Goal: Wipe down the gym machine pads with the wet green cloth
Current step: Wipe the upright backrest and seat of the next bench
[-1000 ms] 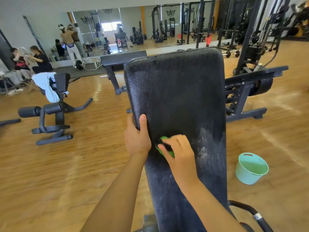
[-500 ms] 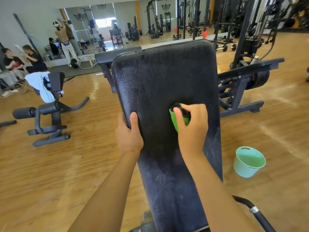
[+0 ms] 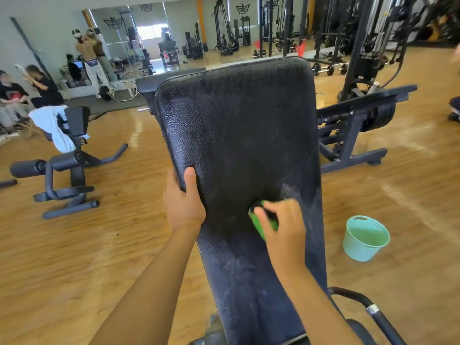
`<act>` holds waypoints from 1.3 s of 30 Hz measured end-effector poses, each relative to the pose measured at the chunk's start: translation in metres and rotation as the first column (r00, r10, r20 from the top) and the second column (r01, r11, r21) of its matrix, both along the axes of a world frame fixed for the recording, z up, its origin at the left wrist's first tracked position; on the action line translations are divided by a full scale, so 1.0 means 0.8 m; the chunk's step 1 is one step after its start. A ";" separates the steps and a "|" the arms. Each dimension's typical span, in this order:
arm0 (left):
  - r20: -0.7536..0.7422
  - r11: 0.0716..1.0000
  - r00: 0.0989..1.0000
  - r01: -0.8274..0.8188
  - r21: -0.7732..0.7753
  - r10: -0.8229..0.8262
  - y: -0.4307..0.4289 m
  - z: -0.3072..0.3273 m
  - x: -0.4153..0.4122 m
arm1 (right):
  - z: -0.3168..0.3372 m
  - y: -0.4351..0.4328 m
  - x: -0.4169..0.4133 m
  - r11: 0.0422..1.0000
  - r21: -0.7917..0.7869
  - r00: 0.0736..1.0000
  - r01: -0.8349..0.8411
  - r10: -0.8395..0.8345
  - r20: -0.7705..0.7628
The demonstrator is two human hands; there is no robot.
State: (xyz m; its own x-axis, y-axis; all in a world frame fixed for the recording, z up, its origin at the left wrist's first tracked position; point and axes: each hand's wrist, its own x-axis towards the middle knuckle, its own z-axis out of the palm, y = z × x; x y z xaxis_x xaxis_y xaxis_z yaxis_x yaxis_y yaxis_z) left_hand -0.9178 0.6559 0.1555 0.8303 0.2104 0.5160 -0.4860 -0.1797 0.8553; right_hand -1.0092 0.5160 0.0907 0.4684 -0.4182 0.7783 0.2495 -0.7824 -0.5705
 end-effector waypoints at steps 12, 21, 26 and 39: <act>-0.020 1.000 1.000 -0.019 0.014 0.020 0.001 -0.001 -0.001 | -0.019 -0.039 -0.008 0.990 -0.128 0.999 0.051 -0.048 0.025; -0.043 1.000 0.999 -0.014 -0.002 0.014 0.001 -0.002 0.000 | 0.057 -0.079 0.011 0.988 -0.118 0.995 0.101 -0.099 0.025; -0.036 1.000 0.999 -0.026 0.006 0.026 0.002 -0.004 0.003 | 0.092 -0.089 0.037 0.983 -0.103 0.984 0.153 -0.141 0.112; -0.011 1.000 1.000 -0.013 0.025 0.013 0.002 0.000 -0.001 | 0.005 -0.087 -0.019 0.989 -0.133 0.994 0.070 -0.080 -0.070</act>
State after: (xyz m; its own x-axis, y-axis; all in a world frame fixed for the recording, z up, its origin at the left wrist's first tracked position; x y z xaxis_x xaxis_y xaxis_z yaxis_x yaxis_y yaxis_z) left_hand -0.9189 0.6574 0.1551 0.8334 0.2087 0.5118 -0.4737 -0.2074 0.8559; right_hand -1.0246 0.4462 0.0946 0.4985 -0.3512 0.7926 0.1482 -0.8663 -0.4770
